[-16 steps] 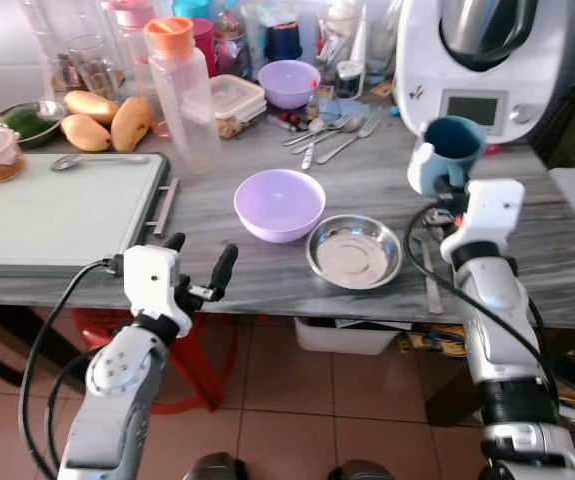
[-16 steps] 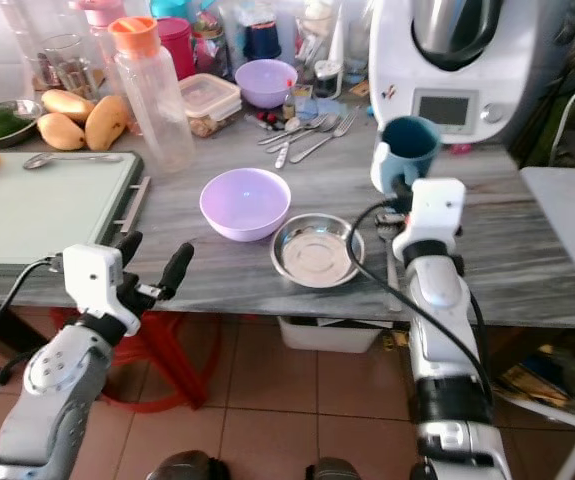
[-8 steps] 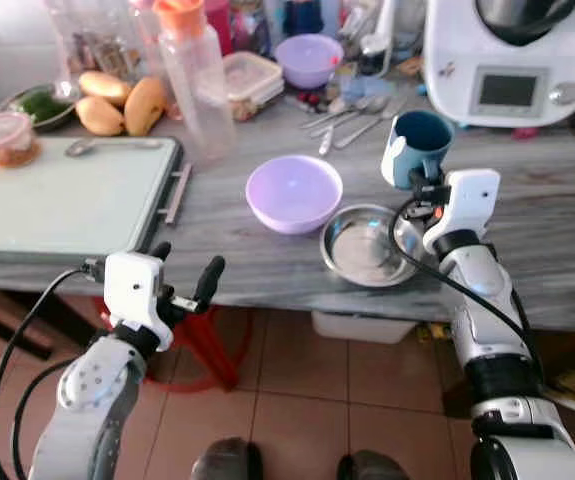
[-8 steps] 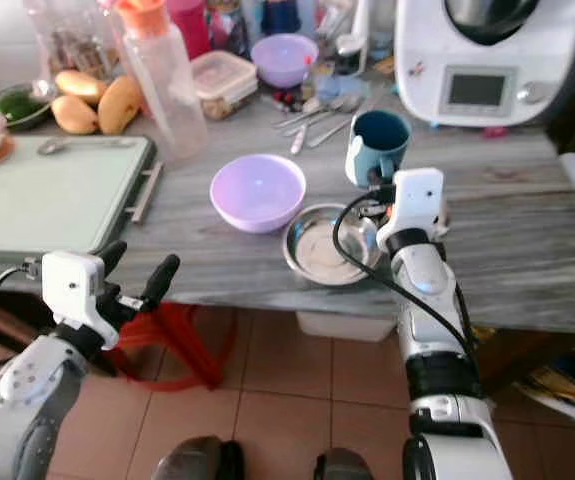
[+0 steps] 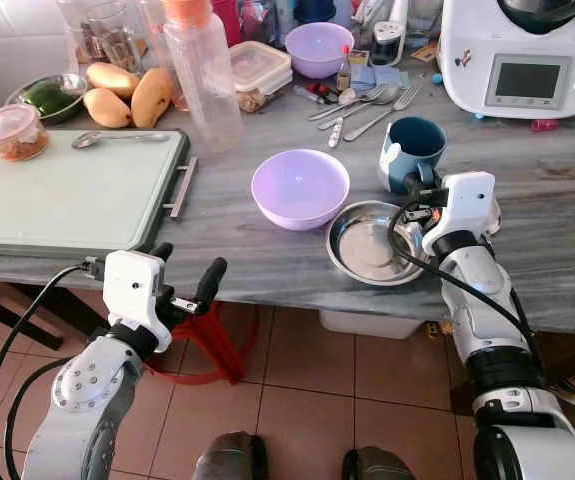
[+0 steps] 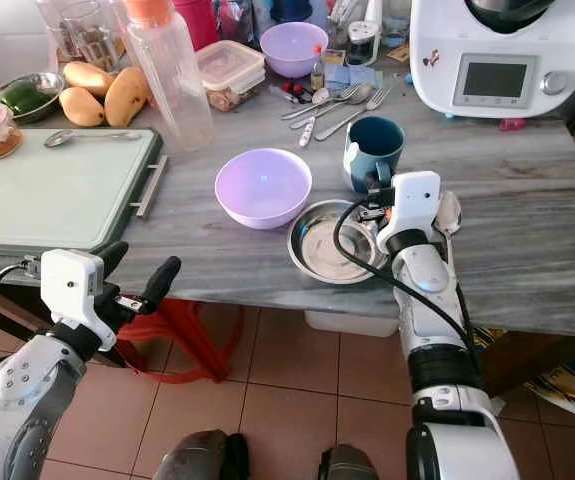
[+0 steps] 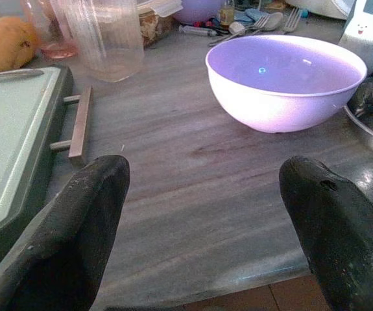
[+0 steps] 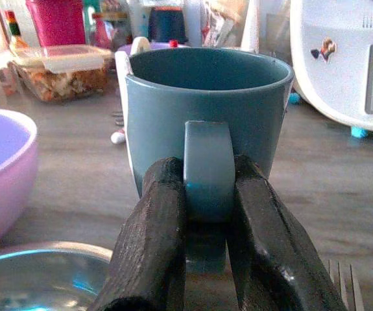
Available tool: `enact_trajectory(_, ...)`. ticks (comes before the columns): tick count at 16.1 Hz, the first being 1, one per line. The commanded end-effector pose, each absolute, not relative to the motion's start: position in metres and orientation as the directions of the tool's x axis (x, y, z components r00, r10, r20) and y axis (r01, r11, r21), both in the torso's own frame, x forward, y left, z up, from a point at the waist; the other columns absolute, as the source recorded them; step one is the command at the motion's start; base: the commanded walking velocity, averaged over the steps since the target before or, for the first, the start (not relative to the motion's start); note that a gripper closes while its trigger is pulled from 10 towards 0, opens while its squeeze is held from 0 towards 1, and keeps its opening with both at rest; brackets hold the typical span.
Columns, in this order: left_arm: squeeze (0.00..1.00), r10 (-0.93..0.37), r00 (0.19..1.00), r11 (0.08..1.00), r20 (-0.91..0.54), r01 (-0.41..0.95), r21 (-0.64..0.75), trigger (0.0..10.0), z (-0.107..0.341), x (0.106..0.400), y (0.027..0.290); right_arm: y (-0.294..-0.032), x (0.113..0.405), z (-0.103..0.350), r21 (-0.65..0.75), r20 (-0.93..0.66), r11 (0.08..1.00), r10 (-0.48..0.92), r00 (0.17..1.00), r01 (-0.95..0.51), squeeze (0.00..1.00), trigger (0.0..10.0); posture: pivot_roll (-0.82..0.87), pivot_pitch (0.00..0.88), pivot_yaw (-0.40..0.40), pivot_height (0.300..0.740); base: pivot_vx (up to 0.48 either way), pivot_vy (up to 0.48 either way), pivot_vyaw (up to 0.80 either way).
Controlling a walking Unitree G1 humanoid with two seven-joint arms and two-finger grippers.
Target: Setting the table
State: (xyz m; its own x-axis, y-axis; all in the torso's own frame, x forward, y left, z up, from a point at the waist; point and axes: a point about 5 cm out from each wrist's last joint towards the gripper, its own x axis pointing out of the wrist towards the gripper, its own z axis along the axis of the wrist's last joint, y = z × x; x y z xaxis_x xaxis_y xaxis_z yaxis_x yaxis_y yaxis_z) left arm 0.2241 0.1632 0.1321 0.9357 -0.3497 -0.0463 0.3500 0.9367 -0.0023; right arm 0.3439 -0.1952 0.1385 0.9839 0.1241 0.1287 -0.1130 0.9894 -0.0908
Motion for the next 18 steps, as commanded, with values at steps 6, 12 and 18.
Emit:
enact_trajectory(6, 0.00, -0.339, 0.939, 0.941, -0.055, 0.340, 0.003, 10.0, 0.133, 0.225, 0.165, -0.197, 0.348, 0.142, -0.098, 0.149, 0.988, 0.130, 0.980, -0.116, 0.80, 10.0, 0.15, 0.104, 0.098, 0.740, 0.000, 0.000, 0.00)
enact_trajectory(12, 0.00, -0.344, 0.937, 0.939, -0.056, 0.344, 0.001, 10.0, 0.131, 0.229, 0.161, -0.195, 0.344, 0.140, -0.097, 0.153, 0.988, 0.135, 0.979, -0.122, 1.00, 10.0, 0.14, 0.094, 0.090, 0.740, 0.000, 0.000, 0.00)
enact_trajectory(18, 0.00, -0.334, 0.942, 0.943, -0.039, 0.333, -0.027, 10.0, 0.126, 0.237, 0.150, -0.199, 0.330, 0.146, -0.086, 0.184, 0.994, 0.079, 0.980, -0.064, 1.00, 10.0, 0.10, 0.065, 0.053, 0.740, 0.000, 0.000, 0.00)
